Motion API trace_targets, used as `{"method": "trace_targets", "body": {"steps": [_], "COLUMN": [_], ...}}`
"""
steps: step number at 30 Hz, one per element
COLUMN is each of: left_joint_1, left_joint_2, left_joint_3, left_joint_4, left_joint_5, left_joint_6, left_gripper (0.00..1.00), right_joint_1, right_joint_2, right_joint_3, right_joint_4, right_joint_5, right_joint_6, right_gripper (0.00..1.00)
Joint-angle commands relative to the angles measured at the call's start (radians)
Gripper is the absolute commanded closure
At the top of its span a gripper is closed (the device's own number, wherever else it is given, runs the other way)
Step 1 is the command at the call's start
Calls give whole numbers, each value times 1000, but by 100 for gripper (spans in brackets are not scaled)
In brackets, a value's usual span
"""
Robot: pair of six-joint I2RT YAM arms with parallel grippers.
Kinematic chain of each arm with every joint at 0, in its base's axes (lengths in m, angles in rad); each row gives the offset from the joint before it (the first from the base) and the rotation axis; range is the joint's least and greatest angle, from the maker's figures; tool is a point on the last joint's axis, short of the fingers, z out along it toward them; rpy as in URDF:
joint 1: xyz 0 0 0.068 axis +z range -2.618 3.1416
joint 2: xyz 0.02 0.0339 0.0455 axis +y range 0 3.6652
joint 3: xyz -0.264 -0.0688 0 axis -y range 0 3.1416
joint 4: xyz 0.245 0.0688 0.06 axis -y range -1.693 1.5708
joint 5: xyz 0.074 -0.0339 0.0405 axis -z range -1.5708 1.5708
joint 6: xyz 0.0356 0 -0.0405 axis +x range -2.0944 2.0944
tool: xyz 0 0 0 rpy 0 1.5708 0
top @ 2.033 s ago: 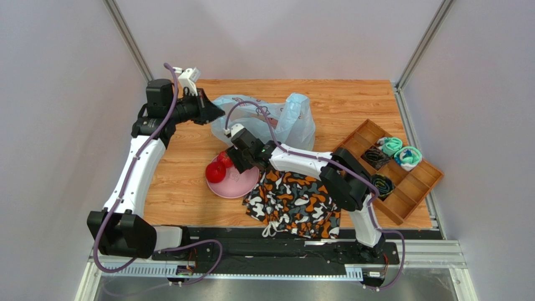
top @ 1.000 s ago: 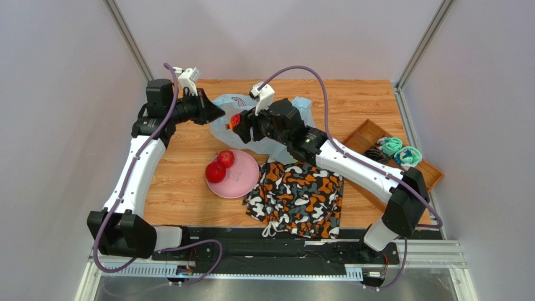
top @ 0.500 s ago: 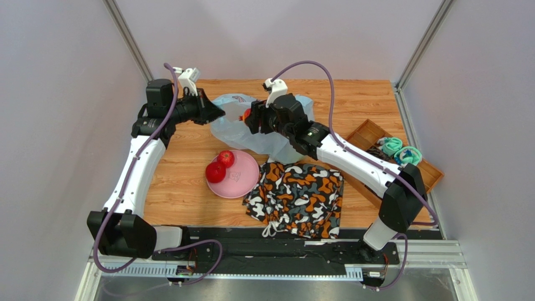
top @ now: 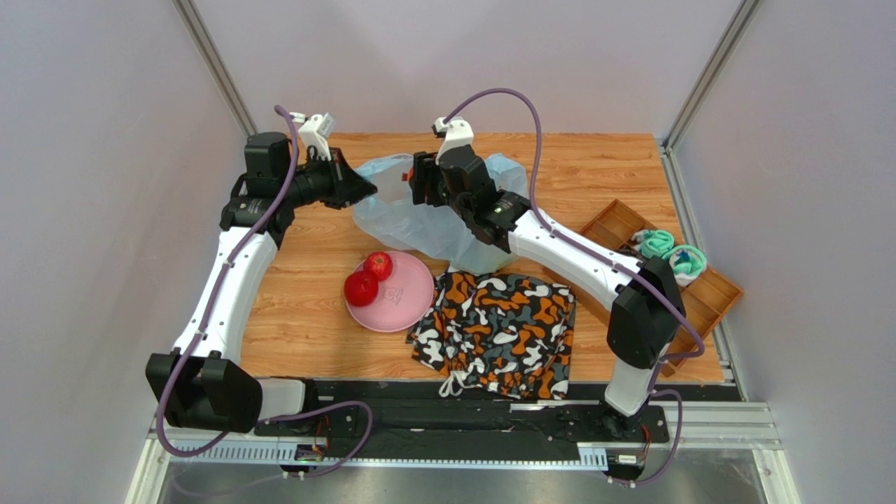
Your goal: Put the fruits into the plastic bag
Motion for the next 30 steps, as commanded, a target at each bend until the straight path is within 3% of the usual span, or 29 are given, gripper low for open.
{"method": "trace_targets", "body": {"steps": [1, 8, 16, 30], "left_joint_1": [3, 3, 3, 3], "left_joint_2": [-38, -38, -38, -35], "left_joint_3": [3, 1, 1, 0], "left_joint_4": [32, 32, 30, 32], "left_joint_5": [11, 11, 11, 9], "left_joint_6": [0, 2, -1, -1], "left_gripper": [100, 100, 100, 100], "right_joint_1": [-22, -22, 32, 38], "right_joint_2": [33, 115, 112, 105], "right_joint_3": [83, 118, 31, -72], "right_joint_4": [38, -22, -94, -281], "right_joint_5": [99, 168, 209, 253], "right_joint_6": [11, -39, -93, -5], "right_gripper": [60, 60, 60, 57]}}
